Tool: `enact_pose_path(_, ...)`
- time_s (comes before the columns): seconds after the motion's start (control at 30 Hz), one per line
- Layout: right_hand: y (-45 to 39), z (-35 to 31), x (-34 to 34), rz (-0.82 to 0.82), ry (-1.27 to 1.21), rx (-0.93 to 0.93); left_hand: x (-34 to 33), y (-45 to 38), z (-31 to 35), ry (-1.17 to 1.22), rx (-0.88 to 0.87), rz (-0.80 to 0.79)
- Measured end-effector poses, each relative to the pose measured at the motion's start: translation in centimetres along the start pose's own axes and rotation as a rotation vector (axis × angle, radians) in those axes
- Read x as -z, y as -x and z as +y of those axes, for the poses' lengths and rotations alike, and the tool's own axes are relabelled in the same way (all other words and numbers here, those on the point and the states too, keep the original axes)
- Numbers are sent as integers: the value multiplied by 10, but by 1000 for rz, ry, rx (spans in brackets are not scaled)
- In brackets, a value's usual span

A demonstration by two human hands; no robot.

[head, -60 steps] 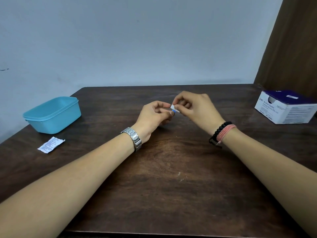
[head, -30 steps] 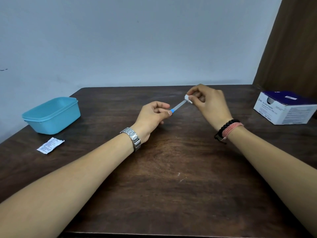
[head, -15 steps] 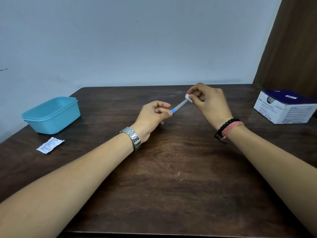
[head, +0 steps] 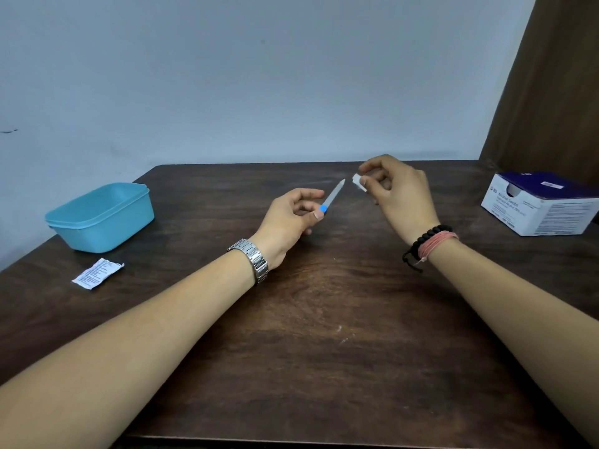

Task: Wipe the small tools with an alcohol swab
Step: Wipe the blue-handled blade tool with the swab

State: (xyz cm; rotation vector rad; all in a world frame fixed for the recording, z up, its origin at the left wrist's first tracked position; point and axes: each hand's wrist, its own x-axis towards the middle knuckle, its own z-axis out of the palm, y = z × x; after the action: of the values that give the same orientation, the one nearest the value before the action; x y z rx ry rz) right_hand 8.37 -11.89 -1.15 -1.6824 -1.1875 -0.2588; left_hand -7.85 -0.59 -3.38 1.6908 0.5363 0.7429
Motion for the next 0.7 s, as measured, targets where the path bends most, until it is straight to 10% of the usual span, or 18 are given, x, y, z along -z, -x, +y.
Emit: enact_pose_path(0.7,20,-25,-21,-176,-101,93,1,6,12,329,88,29)
